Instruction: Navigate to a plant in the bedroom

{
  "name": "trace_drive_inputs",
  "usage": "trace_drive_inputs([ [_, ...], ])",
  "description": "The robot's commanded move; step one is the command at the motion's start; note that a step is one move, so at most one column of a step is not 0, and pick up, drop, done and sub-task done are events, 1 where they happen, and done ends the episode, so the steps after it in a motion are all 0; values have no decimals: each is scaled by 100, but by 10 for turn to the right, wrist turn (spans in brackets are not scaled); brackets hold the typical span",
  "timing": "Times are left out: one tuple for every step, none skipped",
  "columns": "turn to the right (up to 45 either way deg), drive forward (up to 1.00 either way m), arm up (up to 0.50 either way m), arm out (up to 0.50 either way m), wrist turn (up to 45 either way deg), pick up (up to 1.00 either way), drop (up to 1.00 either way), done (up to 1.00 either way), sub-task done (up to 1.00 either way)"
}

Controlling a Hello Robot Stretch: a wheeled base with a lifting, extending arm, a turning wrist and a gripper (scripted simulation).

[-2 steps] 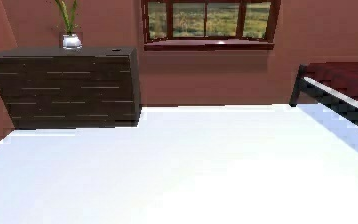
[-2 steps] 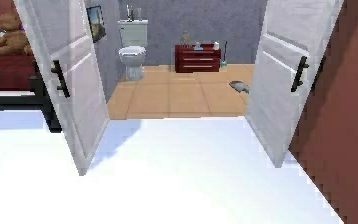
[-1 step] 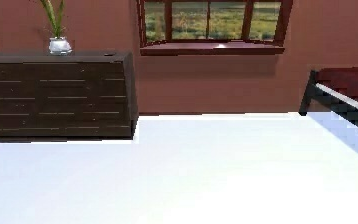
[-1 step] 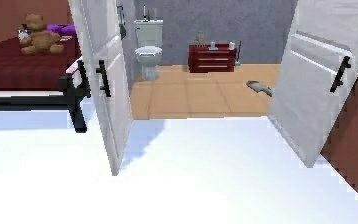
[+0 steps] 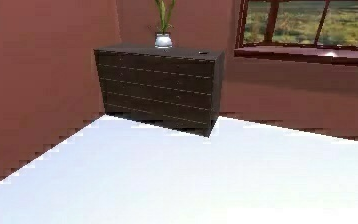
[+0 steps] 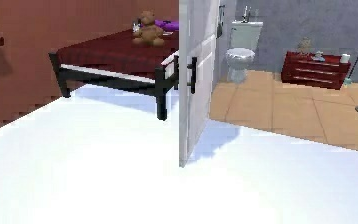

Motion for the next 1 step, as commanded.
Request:
trace_drive_inputs([
  [0,80,0,0,0,0,0,0,0],
])
